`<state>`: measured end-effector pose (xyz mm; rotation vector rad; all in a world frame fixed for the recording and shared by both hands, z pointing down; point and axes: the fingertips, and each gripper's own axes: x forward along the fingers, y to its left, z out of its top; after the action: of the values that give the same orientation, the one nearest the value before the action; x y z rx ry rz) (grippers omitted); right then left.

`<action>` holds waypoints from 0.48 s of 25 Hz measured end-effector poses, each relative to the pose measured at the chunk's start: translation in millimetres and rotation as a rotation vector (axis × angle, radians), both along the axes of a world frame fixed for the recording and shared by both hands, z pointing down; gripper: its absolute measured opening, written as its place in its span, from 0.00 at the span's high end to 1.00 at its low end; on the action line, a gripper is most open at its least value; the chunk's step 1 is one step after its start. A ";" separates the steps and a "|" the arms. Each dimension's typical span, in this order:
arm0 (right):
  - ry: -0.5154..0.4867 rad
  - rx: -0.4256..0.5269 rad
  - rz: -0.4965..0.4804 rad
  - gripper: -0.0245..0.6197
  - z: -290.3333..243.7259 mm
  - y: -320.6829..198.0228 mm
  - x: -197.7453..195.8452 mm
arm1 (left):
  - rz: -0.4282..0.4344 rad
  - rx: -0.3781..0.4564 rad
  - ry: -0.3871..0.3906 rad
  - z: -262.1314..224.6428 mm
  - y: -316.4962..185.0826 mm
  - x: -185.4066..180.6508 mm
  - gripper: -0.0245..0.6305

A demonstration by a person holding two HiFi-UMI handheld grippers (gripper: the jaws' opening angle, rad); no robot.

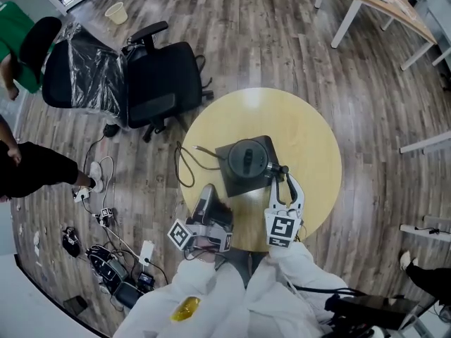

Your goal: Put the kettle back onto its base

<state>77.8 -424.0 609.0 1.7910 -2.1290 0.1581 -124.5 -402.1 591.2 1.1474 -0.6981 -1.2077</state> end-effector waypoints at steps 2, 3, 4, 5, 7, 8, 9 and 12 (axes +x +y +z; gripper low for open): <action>-0.037 -0.047 -0.021 0.79 -1.9 23.3 0.4 | 0.032 0.023 -0.043 -9.9 7.4 1.9 0.97; -0.053 -0.074 -0.040 0.79 -3.9 36.6 -0.7 | 0.055 0.043 -0.079 -17.6 12.3 4.5 0.97; -0.069 -0.099 -0.066 0.79 -7.1 50.5 -2.6 | 0.085 0.067 -0.131 -26.9 18.0 8.3 0.97; -0.083 -0.120 -0.095 0.80 -11.9 64.6 -5.4 | 0.121 0.095 -0.208 -37.2 24.7 13.5 0.97; -0.111 -0.140 -0.163 0.83 -28.6 90.0 -14.2 | 0.210 0.173 -0.487 -60.7 40.5 28.0 0.97; -0.126 -0.139 -0.198 0.85 -39.8 100.1 -19.7 | 0.257 0.228 -0.691 -74.3 48.7 37.3 0.97; -0.141 -0.132 -0.230 0.88 -51.2 108.2 -25.1 | 0.294 0.287 -0.906 -87.9 57.1 47.4 0.97; -0.161 -0.089 -0.304 0.94 -78.7 122.2 -37.2 | 0.297 0.440 -1.403 -113.6 81.0 73.9 0.97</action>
<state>40.6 -301.8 530.3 1.4268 -2.4348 0.3217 -50.5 -321.1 477.5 2.3774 -1.2224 -0.1190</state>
